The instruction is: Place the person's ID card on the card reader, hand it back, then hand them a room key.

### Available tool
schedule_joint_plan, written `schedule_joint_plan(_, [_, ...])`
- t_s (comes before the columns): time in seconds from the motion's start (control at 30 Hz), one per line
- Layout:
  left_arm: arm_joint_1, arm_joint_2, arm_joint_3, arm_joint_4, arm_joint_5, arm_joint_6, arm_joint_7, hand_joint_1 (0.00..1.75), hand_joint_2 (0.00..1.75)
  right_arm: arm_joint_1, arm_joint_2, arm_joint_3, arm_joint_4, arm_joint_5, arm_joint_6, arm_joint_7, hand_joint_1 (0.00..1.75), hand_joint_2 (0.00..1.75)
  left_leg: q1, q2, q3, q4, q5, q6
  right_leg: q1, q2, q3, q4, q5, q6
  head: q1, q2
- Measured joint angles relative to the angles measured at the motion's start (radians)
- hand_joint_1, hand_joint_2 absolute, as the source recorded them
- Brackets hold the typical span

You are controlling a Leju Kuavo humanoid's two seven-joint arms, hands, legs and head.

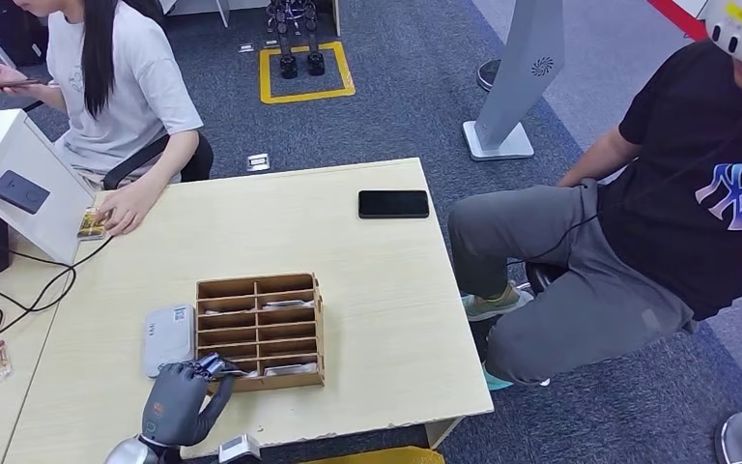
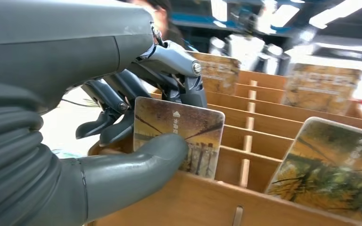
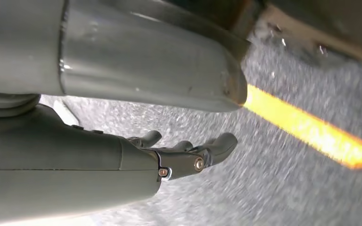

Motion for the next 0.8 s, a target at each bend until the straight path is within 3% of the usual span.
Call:
schedule_joint_plan(0.1, [-0.15,0.045,0.0,-0.025,0.141,-0.171,-0.048,1.75,1.75,-0.034,0.039,-0.011,0.002,-0.008,-0.033,0.032,0.0,0.0,0.0,-0.003,-0.004,0.0,0.006,-0.002,0.0,-0.002,-0.005,0.002,0.004,-0.002,-0.001,0.0])
schedule_joint_plan(0.17, [-0.298,0.083,0.001,-0.059,0.266,-0.332,-0.043,1.75,1.75,-0.045,0.047,-0.014,0.003,-0.012,-0.034,0.031,0.0,0.0,0.001,-0.005,-0.009,0.001,0.01,-0.003,0.001,-0.004,-0.01,0.003,0.008,-0.003,-0.003,0.0])
schedule_joint_plan(0.3, [-0.667,0.136,0.008,-0.112,0.441,-0.587,0.037,1.75,1.75,-0.05,0.049,-0.018,0.003,-0.008,-0.027,0.022,0.0,0.0,0.003,-0.007,-0.02,0.001,0.018,-0.003,0.003,-0.006,-0.018,0.004,0.016,-0.004,-0.002,0.0])
schedule_joint_plan(0.37, [-0.789,0.142,0.012,-0.119,0.471,-0.649,0.076,1.75,1.75,-0.05,0.05,-0.019,0.003,-0.002,-0.024,0.021,0.0,0.0,0.001,-0.004,-0.019,0.001,0.018,-0.003,0.002,-0.004,-0.018,0.004,0.017,-0.005,-0.002,0.0])
schedule_joint_plan(0.6, [-0.94,0.145,0.018,-0.121,0.484,-0.655,0.108,1.75,1.75,-0.052,0.051,-0.019,0.004,0.002,-0.021,0.022,0.0,0.0,0.0,0.0,-0.021,0.0,0.018,-0.002,-0.001,0.0,-0.022,0.004,0.018,-0.004,-0.001,0.0])
schedule_joint_plan(0.8, [-0.955,0.147,0.018,-0.117,0.48,-0.641,0.105,1.75,1.75,-0.052,0.051,-0.019,0.004,0.002,-0.018,0.03,0.0,0.0,0.0,0.001,-0.021,0.0,0.018,-0.003,-0.001,0.001,-0.023,0.004,0.018,-0.004,-0.002,0.0])
